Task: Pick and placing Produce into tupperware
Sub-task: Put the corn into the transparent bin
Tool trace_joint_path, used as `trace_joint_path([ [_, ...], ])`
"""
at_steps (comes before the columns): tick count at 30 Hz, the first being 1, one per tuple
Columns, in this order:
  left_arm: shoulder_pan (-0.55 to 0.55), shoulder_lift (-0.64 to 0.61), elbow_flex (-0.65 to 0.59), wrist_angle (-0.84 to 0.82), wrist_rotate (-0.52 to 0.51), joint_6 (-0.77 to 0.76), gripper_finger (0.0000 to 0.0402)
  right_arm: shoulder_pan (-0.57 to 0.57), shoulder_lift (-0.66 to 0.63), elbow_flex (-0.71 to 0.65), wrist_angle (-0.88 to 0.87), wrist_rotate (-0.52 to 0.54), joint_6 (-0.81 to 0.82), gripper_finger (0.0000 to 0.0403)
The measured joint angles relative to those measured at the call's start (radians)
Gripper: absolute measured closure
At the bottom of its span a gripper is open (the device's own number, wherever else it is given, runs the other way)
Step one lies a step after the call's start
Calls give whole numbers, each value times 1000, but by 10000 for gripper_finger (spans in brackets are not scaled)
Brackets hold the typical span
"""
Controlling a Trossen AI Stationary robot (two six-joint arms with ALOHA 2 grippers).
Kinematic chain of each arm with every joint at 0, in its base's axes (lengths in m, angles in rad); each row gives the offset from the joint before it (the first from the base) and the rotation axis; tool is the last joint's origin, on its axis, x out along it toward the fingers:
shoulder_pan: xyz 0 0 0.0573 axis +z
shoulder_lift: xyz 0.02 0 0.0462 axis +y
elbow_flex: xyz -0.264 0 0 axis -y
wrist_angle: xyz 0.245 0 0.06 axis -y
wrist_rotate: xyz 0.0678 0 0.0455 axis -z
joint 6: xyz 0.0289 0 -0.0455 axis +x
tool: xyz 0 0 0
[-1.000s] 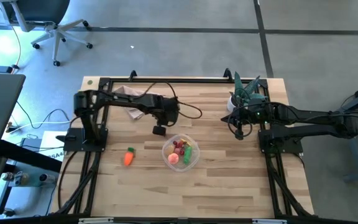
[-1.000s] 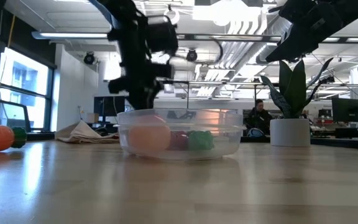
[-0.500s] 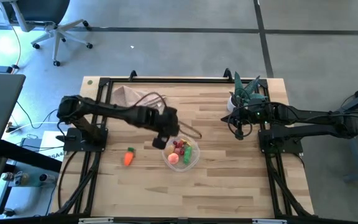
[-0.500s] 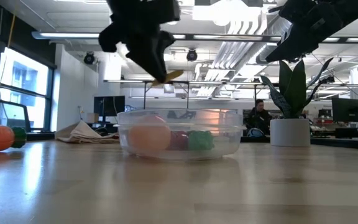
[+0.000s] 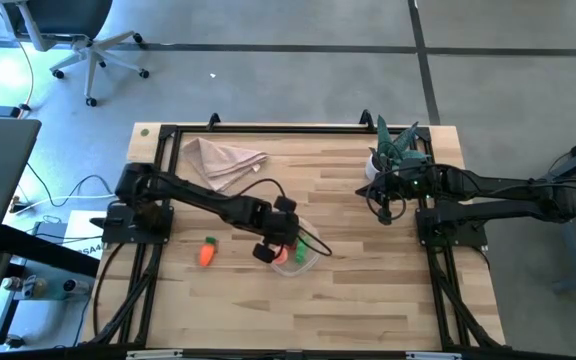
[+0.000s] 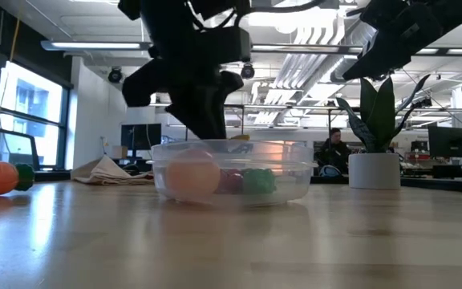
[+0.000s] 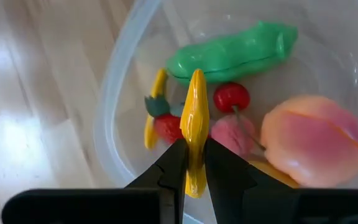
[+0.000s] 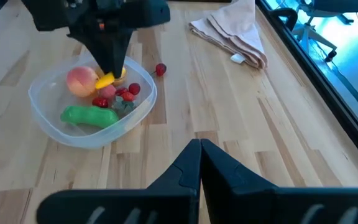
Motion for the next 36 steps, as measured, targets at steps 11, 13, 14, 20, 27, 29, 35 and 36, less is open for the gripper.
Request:
trace_joint_path([
  [11, 0, 32, 0, 5, 21, -2, 355, 0, 0, 0, -1, 0, 0, 403],
  [13, 0, 32, 0, 4, 21, -2, 355, 0, 0, 0, -1, 0, 0, 403],
  [14, 0, 32, 0, 3, 21, -2, 355, 0, 0, 0, -1, 0, 0, 403],
  [20, 8, 48, 0, -8, 44, -1, 355, 0, 0, 0, -1, 0, 0, 403],
  [27, 7, 47, 0, 3, 44, -1, 355, 0, 0, 0, -1, 0, 0, 403],
  [29, 7, 47, 0, 0, 44, -1, 353, 0, 0, 0, -1, 0, 0, 403],
  [35, 7, 47, 0, 0, 28, 3, 312, 0, 0, 0, -1, 0, 0, 403],
  [36, 7, 47, 0, 0, 28, 9, 304, 0, 0, 0, -1, 0, 0, 403],
])
